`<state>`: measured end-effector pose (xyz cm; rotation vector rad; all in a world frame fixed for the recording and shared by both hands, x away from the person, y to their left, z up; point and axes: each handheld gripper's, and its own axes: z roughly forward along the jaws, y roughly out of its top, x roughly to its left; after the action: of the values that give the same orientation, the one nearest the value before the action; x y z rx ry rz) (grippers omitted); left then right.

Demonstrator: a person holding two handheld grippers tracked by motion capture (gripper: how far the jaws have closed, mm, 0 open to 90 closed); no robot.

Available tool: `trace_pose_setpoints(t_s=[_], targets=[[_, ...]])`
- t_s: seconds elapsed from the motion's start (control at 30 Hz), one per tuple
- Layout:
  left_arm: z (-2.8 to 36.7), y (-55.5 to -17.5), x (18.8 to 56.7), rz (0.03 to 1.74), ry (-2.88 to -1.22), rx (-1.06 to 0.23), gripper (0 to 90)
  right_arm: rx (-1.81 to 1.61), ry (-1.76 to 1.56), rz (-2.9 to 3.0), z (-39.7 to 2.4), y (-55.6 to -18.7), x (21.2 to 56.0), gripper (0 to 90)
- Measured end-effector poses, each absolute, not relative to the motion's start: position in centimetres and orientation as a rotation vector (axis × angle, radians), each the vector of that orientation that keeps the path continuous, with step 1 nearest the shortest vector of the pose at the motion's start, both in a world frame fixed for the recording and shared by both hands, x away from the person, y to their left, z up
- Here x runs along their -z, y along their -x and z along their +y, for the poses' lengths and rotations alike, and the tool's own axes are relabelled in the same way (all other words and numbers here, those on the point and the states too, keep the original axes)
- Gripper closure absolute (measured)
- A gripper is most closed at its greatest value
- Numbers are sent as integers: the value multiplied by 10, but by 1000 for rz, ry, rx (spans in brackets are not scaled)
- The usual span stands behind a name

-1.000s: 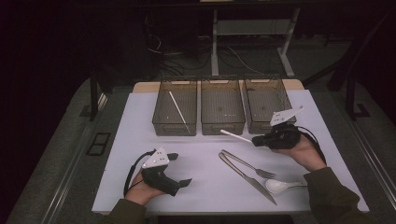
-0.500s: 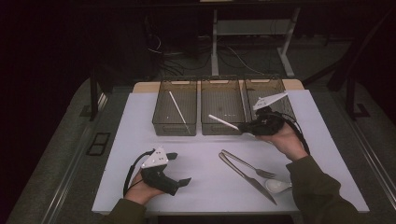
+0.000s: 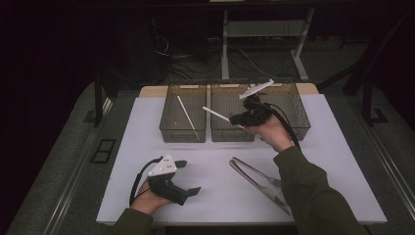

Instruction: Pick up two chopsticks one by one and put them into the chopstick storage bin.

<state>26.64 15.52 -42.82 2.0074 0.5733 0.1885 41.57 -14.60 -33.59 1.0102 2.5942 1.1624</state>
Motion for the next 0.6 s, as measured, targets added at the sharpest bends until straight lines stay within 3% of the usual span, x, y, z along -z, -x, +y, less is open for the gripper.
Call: trace_pose_setpoints(t_s=[0.6], targets=[[155,-268,427,554,-2008,-186,0,-1061,-1096,2575,-64,-463,342,846]])
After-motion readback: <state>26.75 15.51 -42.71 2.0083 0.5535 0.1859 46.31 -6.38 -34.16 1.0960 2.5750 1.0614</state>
